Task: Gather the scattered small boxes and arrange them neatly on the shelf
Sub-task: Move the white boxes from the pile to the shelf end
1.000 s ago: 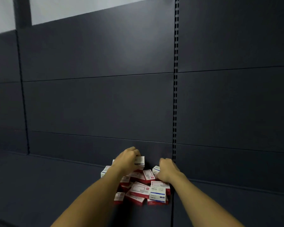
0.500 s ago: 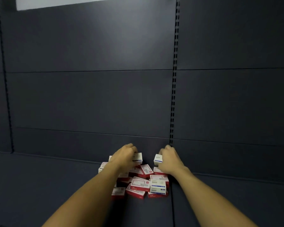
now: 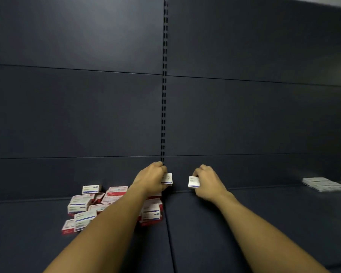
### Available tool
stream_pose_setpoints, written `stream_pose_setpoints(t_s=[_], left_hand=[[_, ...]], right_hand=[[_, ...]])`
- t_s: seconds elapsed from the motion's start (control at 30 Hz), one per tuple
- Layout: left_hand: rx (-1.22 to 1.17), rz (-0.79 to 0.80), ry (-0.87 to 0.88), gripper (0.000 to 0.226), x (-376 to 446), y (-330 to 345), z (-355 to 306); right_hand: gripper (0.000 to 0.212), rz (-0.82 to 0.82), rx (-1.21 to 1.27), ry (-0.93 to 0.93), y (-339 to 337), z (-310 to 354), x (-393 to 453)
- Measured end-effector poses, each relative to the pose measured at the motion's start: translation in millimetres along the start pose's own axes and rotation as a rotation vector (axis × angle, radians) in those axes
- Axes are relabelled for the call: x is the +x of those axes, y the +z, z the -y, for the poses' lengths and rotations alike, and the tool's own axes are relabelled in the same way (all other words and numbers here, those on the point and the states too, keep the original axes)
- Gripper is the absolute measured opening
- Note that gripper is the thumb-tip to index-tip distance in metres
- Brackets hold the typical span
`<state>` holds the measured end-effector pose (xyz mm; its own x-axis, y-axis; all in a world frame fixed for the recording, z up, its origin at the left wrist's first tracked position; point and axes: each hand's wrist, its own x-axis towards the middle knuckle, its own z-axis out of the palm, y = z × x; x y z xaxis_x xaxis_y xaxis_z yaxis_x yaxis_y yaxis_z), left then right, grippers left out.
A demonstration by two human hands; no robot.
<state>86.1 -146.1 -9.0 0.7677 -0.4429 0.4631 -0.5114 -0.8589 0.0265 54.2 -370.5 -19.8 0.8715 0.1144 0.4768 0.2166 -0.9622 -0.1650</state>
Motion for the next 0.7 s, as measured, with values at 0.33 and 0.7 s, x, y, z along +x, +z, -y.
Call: stream_pose_setpoints(t_s=[0.33, 0.7], left_hand=[[-0.084, 0.050, 0.172, 0.037, 40.6, 30.1, -95.1], [-0.054, 0.103, 0.310, 0.037, 72.8, 46.4, -220.8]], right_hand=[[0.036, -0.001, -0.144, 0.243, -49.0, -95.6, -66.6], [0.037, -0.049, -0.225, 0.432, -112.6, -201.0, -150.9]])
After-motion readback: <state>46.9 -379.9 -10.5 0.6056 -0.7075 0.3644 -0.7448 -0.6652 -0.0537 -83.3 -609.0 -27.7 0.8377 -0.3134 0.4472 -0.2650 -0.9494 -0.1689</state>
